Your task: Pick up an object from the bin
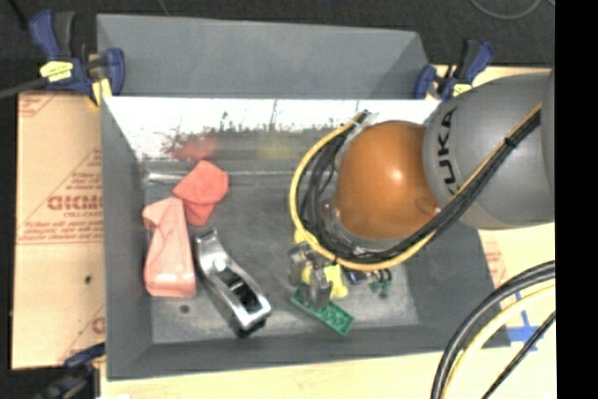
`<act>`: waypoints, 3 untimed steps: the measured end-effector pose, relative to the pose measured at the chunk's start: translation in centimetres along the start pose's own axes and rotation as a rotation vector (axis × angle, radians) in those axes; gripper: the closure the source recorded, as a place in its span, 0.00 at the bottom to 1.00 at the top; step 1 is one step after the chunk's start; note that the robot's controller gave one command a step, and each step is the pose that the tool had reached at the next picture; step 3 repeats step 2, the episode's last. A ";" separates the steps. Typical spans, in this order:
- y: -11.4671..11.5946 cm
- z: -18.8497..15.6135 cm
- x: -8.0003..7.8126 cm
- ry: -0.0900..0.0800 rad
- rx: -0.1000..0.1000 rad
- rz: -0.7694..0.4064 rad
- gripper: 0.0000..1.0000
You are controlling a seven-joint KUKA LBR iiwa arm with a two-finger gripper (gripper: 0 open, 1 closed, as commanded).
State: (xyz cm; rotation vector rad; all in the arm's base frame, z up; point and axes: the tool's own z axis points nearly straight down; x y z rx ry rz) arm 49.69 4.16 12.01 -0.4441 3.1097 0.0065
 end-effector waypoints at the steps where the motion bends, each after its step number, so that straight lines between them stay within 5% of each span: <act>1: 0.9 -5.3 0.5 0.003 -0.002 0.155 1.00; 2: 0.7 -9.5 0.4 -0.008 0.000 0.198 1.00; 3: 0.7 -9.5 0.4 -0.008 0.000 0.198 1.00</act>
Offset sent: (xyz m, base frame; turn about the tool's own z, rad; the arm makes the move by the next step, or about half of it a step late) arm -0.0066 -0.0092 0.0601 0.0029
